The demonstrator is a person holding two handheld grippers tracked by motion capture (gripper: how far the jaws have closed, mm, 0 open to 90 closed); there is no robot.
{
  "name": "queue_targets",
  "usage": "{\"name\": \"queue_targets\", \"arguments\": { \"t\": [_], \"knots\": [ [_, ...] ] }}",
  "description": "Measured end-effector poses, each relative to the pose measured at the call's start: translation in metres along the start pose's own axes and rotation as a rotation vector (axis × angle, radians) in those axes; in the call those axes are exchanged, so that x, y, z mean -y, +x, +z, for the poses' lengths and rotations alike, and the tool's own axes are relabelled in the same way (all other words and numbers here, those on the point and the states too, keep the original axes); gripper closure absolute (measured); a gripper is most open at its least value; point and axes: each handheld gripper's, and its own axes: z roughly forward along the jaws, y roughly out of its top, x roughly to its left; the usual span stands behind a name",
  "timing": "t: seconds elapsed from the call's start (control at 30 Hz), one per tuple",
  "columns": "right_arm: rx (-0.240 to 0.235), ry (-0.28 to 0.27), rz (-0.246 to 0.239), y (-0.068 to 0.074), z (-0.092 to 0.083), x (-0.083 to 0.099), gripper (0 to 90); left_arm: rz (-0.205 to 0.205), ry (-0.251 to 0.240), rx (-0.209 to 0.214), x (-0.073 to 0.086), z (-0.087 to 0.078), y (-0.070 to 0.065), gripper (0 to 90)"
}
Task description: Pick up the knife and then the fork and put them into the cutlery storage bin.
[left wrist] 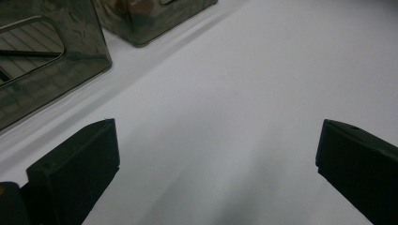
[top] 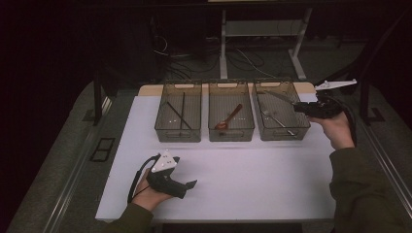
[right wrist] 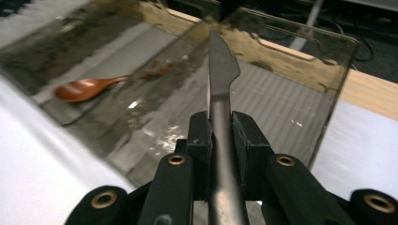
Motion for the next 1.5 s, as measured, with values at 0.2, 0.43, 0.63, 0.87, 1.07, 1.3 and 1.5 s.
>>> {"name": "queue_targets", "arguments": {
  "t": [0.2, 0.43, 0.63, 0.87, 1.07, 1.3, 1.5],
  "knots": [
    [0.046, 0.075, 0.034, -0.008, 0.03, -0.004, 77.3, 0.009, 0.011, 0.014, 0.0, 0.001, -0.001, 0.0],
    [0.072, 0.156, 0.066, -0.009, 0.059, -0.001, 77.2, 0.015, 0.021, 0.026, 0.0, 0.003, -0.003, 0.0],
    [0.085, 0.196, 0.056, -0.008, 0.07, 0.004, 69.2, 0.018, 0.017, 0.025, 0.0, 0.003, -0.002, 0.0],
    [0.057, 0.122, 0.06, -0.008, 0.059, 0.0, 47.1, 0.016, 0.01, 0.024, 0.001, 0.003, -0.002, 0.0],
    [0.047, 0.066, 0.078, -0.006, 0.048, 0.001, 37.3, 0.015, 0.011, 0.022, 0.002, 0.003, -0.001, 0.0],
    [0.001, -0.003, 0.046, 0.005, 0.028, 0.004, 29.3, 0.016, 0.016, 0.025, 0.002, 0.004, -0.001, 0.0],
    [-0.039, -0.06, 0.022, 0.019, 0.01, 0.01, 25.7, 0.018, 0.018, 0.026, 0.002, 0.004, -0.002, 0.0]
  ]
}}
